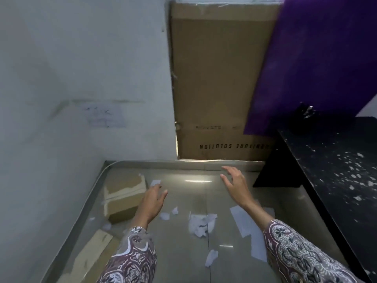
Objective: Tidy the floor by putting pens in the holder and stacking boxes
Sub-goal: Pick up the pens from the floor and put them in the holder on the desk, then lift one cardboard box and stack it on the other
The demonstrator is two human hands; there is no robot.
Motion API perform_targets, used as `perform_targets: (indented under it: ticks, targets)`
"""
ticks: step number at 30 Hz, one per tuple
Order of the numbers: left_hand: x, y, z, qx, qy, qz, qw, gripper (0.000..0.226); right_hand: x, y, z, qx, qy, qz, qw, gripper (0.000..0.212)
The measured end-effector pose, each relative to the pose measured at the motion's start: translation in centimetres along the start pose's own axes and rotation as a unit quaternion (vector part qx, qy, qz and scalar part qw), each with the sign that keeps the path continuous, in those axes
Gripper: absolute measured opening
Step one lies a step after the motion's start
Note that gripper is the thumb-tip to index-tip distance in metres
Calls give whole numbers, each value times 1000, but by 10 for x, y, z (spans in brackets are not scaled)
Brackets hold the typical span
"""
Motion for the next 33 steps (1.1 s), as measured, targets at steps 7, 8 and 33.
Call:
perform_targets:
  ticks: [7, 8, 33]
  targets:
    - [-97, -27, -66, 43, -105, -51, 992, 38, -62, 74, -20, -89, -64, 28, 994, 31]
    - [-113, -33, -71, 48, -121, -58, 990, 40, -72, 89, -22, -104, -68, 33, 992, 31]
    - [-366, -105, 109, 14, -258, -189, 948, 26, -96, 428, 73, -223, 37, 85, 970, 32]
Point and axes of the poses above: each hand's wrist, its own z-axis towards the middle knuckle, its own y-axis out of the palm, x = y × z, the point moved 2 cm from there along z, towards the middle knuckle, and after that the axes turned 14 degrees about -y, right-handed, at the moved point
